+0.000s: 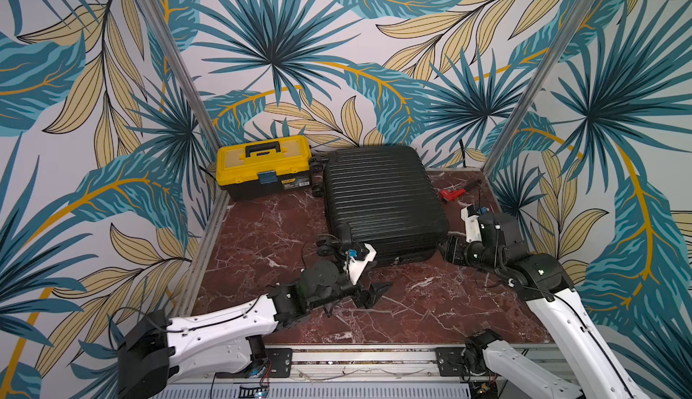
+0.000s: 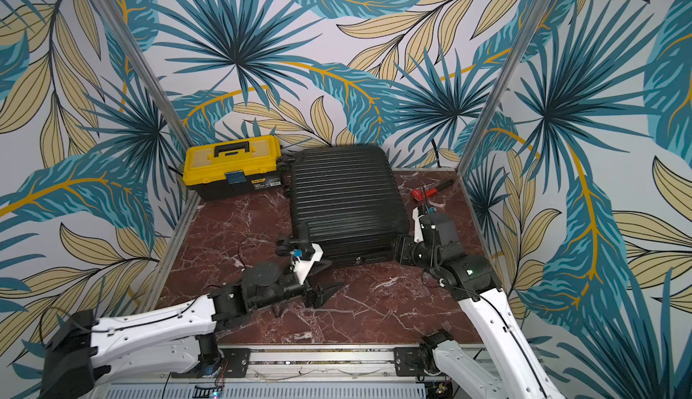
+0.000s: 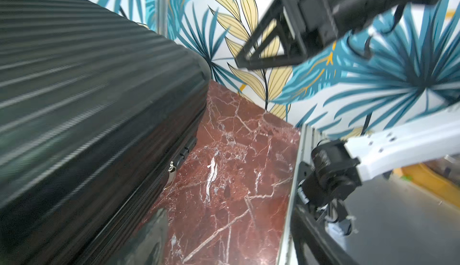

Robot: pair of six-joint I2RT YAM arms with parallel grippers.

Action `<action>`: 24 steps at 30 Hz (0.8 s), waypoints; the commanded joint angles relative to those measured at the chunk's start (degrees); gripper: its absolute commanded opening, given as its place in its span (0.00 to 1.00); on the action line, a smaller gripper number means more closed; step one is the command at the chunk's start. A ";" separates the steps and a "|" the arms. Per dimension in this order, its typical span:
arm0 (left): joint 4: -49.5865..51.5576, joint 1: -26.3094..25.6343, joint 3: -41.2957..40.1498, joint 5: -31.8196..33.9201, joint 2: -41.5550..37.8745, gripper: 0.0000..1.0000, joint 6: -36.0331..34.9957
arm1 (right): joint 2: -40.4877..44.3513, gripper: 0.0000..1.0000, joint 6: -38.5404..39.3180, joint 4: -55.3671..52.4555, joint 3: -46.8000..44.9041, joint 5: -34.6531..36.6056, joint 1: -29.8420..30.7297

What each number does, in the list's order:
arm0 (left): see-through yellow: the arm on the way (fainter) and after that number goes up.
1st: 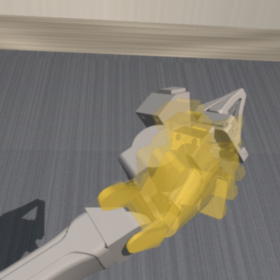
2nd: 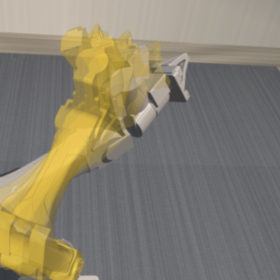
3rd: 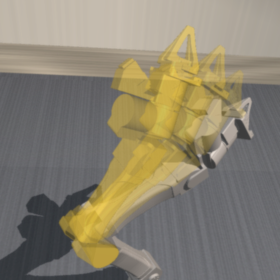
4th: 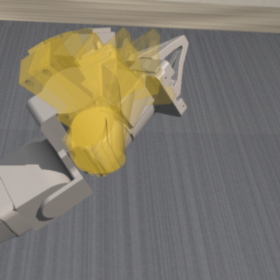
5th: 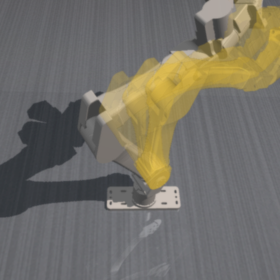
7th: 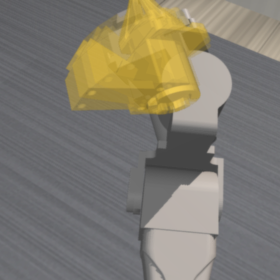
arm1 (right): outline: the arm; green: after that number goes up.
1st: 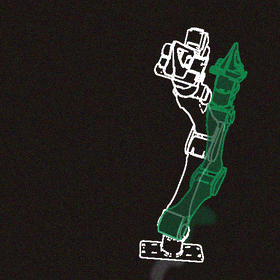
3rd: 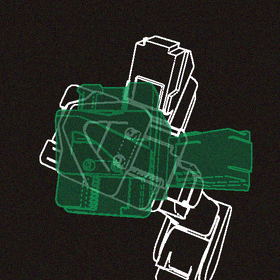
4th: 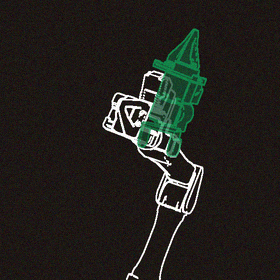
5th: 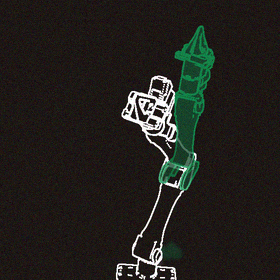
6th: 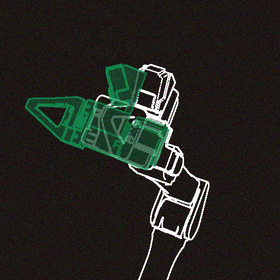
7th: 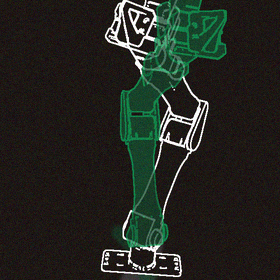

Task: Open the suitcase zippers
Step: Unzip the zipper on the suitcase.

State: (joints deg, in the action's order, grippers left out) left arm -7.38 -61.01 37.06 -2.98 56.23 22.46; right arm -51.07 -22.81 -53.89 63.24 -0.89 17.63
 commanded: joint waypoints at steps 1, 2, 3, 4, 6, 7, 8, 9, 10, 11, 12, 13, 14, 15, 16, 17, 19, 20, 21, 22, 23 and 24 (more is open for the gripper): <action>26.29 2.76 4.22 5.25 -8.78 0.82 21.71 | -0.30 0.61 1.52 -1.79 0.30 -1.13 0.13; 28.70 3.97 4.33 5.99 -11.09 0.85 28.12 | -0.41 0.61 1.46 -1.51 0.21 -0.97 0.13; 31.34 5.53 4.64 5.88 -13.34 0.94 35.59 | -0.43 0.61 1.38 -1.19 0.05 -1.05 0.13; 34.31 7.23 5.20 5.79 -14.63 1.00 42.34 | -0.59 0.60 1.07 -0.86 -0.21 -1.21 0.13; 39.29 10.45 6.95 5.37 -14.42 0.99 52.52 | -0.70 0.60 0.50 -0.16 -0.76 -1.51 0.12; 40.05 12.08 7.55 3.11 -13.55 1.00 56.53 | -0.82 0.59 0.40 0.24 -1.20 -1.96 0.13; 39.99 13.23 7.84 1.52 -12.65 0.99 59.43 | -0.85 0.59 0.27 0.37 -1.48 -2.10 0.13; 39.98 13.88 8.16 0.43 -11.55 0.99 62.49 | -0.98 0.59 0.14 0.42 -1.78 -2.18 0.13; 39.73 14.16 8.81 0.33 -10.33 0.99 64.20 | -1.05 0.59 0.04 0.40 -1.96 -2.51 0.13; 39.81 14.45 9.28 0.80 -9.50 0.99 64.98 | -1.05 0.59 0.04 0.36 -2.06 -2.83 0.13; 39.79 15.01 9.44 1.51 -8.79 0.99 66.33 | -0.88 0.59 -0.04 0.26 -2.15 -2.89 0.13; 39.43 16.02 9.16 1.75 -8.40 0.99 67.56 | -0.64 0.59 -0.04 0.25 -2.32 -3.14 0.13; 38.62 17.22 8.64 1.77 -8.33 0.99 68.46 | -0.38 0.58 -0.04 0.27 -2.51 -3.33 0.12; 37.41 18.66 7.94 2.00 -8.47 1.00 69.17 | -0.14 0.58 0.01 0.27 -2.66 -3.57 0.13; 36.05 19.97 7.30 2.32 -8.58 1.00 69.45 | 0.11 0.58 0.11 0.15 -2.77 -3.66 0.13; 34.96 21.15 6.94 2.50 -8.59 0.99 69.40 | 0.34 0.58 0.13 0.03 -2.90 -3.94 0.13; 33.87 24.01 6.84 2.13 -8.38 0.96 69.17 | 0.74 0.57 0.08 -0.12 -3.25 -4.36 0.13; 33.30 25.30 6.80 1.70 -8.16 0.95 68.89 | 0.89 0.57 0.13 -0.21 -3.43 -4.55 0.13; 32.68 26.79 6.80 0.94 -7.73 0.94 68.77 | 1.12 0.57 0.11 -0.28 -3.64 -4.73 0.13; 31.78 27.98 6.67 -0.06 -7.18 0.94 68.77 | 1.23 0.57 0.12 -0.29 -3.95 -4.90 0.13; 30.88 28.84 6.60 -0.87 -6.65 0.94 68.77 | 1.31 0.57 0.18 -0.29 -4.07 -4.94 0.13; 30.21 29.58 6.57 -1.67 -5.88 0.93 68.85 | 1.41 0.57 0.30 -0.36 -4.10 -4.99 0.13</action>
State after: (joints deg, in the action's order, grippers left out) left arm 26.33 -33.45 44.25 -2.42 49.04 90.17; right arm -50.35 -22.46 -53.91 60.47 -4.86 17.63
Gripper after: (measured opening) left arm 0.938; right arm 0.569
